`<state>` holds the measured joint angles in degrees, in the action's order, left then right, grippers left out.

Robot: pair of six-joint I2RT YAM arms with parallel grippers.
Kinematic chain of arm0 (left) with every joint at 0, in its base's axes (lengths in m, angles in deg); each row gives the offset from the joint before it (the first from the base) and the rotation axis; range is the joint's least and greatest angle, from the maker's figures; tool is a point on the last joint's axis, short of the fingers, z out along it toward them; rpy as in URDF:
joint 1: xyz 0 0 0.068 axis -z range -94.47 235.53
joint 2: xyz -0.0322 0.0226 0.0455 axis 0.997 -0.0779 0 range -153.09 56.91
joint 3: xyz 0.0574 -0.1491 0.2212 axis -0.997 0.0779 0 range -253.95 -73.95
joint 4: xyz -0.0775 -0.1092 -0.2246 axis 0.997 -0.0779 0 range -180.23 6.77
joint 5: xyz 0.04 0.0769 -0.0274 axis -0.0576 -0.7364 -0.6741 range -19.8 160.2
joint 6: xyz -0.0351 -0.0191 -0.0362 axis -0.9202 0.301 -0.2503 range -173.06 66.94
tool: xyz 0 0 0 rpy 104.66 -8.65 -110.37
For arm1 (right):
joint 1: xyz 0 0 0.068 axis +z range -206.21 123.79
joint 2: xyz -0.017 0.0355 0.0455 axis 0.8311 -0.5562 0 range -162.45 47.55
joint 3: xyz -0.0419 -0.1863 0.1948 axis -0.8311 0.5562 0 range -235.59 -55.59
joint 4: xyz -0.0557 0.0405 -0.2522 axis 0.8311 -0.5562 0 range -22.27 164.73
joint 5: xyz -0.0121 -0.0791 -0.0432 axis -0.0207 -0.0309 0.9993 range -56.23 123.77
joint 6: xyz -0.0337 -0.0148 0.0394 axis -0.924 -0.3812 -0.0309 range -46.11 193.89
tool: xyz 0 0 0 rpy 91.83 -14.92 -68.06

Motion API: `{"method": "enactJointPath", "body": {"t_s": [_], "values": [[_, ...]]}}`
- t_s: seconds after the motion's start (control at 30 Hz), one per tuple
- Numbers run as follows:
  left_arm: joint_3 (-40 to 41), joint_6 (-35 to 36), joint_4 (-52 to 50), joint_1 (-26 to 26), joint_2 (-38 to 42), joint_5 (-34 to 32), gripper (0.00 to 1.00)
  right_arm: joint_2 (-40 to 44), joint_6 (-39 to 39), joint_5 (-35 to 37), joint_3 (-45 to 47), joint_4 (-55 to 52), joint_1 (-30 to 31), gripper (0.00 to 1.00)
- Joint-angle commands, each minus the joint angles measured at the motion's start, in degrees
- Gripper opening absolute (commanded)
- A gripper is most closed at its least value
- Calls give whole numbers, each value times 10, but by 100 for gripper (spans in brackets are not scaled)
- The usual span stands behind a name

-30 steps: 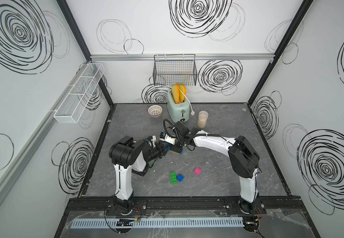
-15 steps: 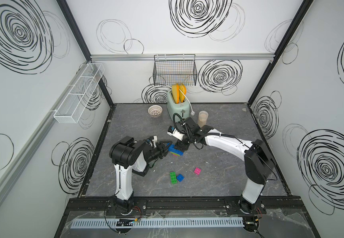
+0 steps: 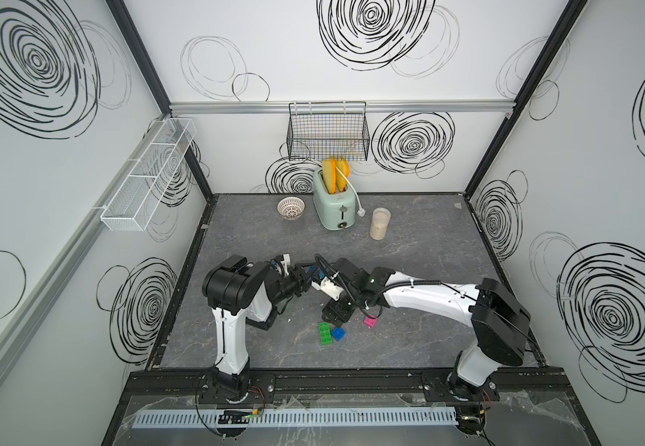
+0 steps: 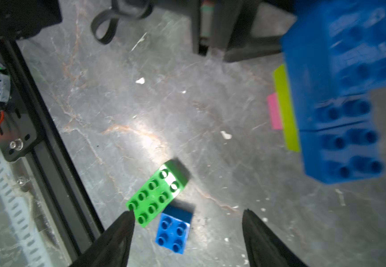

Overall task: Assemble a heart with lego
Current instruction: Pick up the lego brick from the center of the board.

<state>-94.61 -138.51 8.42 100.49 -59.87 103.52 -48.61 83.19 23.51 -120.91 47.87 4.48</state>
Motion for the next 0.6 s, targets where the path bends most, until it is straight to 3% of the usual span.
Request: {"method": "enactJointPath", "body": {"t_s": [0.0,0.23,0.57], "values": [[11,12,123,-17,10,-6,41,-5,86,13,5,-3,21,77],[23,19,123,-34,25,-9,41,-51,135,28,-1,1,55,75],[23,17,123,-37,27,-9,41,-98,140,40,-19,12,82,68]]}}
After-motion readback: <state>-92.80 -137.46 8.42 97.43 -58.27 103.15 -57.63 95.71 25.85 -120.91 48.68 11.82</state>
